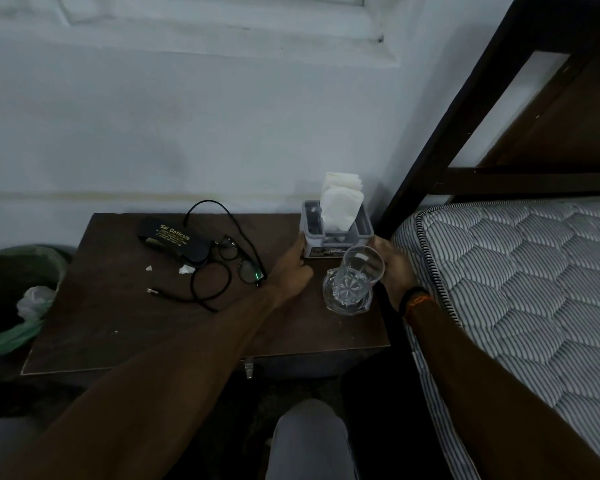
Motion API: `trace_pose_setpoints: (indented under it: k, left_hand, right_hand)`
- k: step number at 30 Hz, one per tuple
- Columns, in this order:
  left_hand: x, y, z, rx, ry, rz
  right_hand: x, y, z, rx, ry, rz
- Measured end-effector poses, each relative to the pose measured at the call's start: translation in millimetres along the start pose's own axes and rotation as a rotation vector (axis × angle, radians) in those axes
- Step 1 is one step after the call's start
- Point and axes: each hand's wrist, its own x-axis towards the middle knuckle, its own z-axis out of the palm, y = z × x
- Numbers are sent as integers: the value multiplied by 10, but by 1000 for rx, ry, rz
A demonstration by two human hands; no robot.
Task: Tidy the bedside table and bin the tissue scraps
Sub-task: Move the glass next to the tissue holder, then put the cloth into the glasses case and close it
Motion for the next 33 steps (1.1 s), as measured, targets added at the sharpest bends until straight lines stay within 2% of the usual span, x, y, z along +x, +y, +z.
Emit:
trace_pose_setpoints:
  k: [3, 8, 11, 13, 17, 19, 23, 28, 33]
  left_hand:
    - [-51, 42, -25, 15, 13, -55]
    - [-269, 66, -38, -6, 30, -92]
    - [-448, 115, 2, 35, 19, -70]
    - [-557, 87, 12, 88, 28, -59]
    - [-777, -19, -47, 227, 42, -41]
    - [-900, -18, -123, 292, 35, -37]
    - [-1094, -42, -399, 326, 56, -38]
    - [-1387, 81, -920, 410, 197, 13]
    - [-1551, -120, -1526, 474, 293, -26]
  right_hand:
    - [-46, 25, -10, 13, 45, 49]
    - [-198, 115, -73, -41, 294, 162]
    - [-398, 291, -101, -185, 429, 158]
    - [-599, 388, -75, -378, 547, 115]
    - [-1111, 357, 291, -684, 675, 44]
    - [-1273, 356, 507, -760, 634, 11]
    - [-1379, 324, 902, -836, 440, -64]
    - [-1307, 268, 1416, -919, 142, -195]
    - [-1196, 239, 1877, -998, 94, -274]
